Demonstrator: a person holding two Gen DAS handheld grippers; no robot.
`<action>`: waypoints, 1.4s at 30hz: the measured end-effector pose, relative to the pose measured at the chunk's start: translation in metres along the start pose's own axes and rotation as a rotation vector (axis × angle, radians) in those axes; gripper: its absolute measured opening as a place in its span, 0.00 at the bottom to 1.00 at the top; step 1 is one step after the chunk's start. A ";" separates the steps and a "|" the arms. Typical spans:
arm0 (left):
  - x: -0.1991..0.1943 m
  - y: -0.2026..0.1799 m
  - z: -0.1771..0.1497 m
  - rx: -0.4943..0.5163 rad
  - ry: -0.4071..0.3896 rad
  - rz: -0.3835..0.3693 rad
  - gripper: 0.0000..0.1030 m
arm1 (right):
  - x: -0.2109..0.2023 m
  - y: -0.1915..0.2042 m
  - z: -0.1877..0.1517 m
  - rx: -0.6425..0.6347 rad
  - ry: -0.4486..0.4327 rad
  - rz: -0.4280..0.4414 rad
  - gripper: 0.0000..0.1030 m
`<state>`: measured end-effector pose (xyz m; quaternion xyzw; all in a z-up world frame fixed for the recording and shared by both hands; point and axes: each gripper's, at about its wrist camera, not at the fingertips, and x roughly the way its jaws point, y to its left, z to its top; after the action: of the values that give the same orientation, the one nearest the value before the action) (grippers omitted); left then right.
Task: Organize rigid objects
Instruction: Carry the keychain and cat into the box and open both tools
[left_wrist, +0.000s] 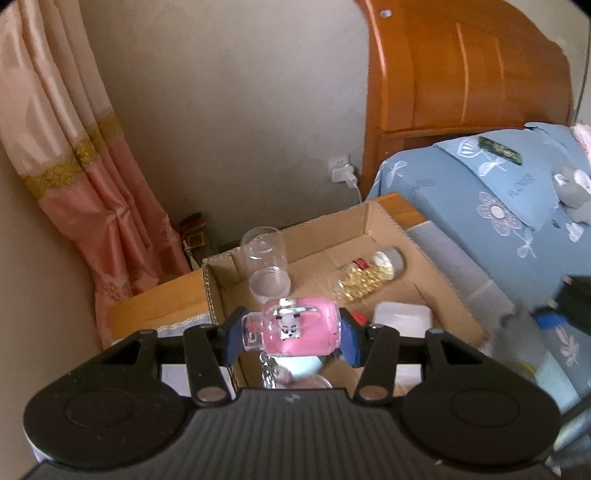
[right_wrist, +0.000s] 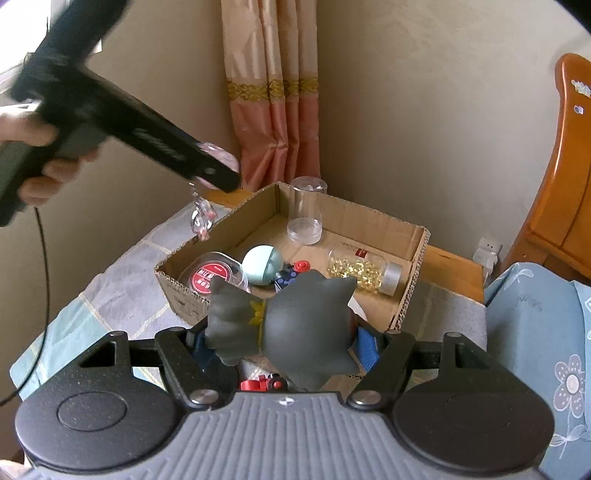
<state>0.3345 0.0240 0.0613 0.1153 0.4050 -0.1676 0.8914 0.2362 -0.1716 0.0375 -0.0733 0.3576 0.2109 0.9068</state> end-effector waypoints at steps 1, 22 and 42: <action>0.009 0.002 0.002 -0.006 0.011 0.003 0.49 | 0.001 0.000 0.000 0.000 0.005 -0.001 0.74; 0.023 0.018 -0.025 -0.047 -0.042 0.045 0.91 | 0.003 0.005 -0.004 -0.001 0.039 -0.056 0.74; -0.024 0.030 -0.125 0.023 -0.048 0.027 0.93 | 0.060 0.019 0.054 -0.059 0.056 -0.062 0.74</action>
<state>0.2458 0.0990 0.0008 0.1268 0.3798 -0.1629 0.9017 0.3007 -0.1197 0.0371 -0.1170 0.3742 0.1908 0.8999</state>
